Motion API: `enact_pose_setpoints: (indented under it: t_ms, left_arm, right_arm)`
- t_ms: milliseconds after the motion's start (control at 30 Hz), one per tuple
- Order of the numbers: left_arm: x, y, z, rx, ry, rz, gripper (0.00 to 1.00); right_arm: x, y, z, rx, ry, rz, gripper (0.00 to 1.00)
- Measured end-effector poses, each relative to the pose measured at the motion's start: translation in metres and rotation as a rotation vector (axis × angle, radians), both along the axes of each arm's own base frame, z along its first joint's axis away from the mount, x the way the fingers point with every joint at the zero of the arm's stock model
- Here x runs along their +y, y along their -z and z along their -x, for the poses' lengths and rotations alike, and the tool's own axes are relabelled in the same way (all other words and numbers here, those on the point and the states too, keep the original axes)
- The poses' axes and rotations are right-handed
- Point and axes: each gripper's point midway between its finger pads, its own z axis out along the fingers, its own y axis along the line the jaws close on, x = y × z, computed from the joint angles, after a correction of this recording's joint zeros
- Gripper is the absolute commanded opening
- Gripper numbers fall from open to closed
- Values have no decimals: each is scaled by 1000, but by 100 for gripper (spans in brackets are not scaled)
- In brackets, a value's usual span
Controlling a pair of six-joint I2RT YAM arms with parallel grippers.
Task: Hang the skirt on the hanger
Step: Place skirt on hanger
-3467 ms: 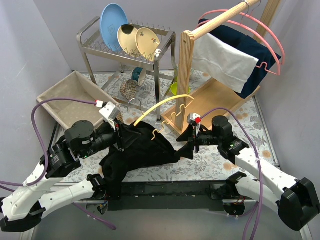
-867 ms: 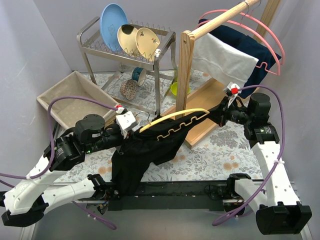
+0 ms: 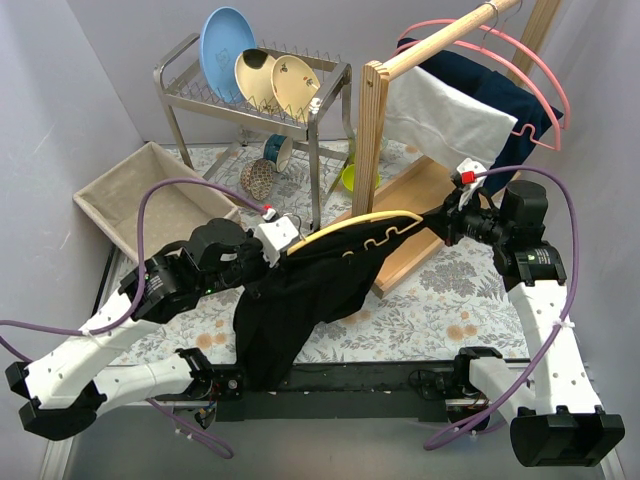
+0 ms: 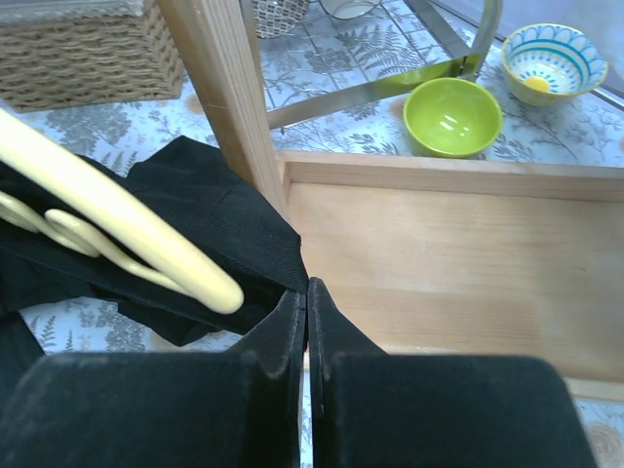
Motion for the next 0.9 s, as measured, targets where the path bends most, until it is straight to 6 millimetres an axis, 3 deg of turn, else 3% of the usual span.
enact_pose_setpoints:
  t_ms: [467,900]
  left_arm:
    - [-8,15,-23,15,-56,-107,0]
    - [0,16,-40,-26,-146,-173,0]
  right_arm:
    - [-19,-8,-5,-92,72,121,1]
    - [-25,-6,-2,-125,62,194,1]
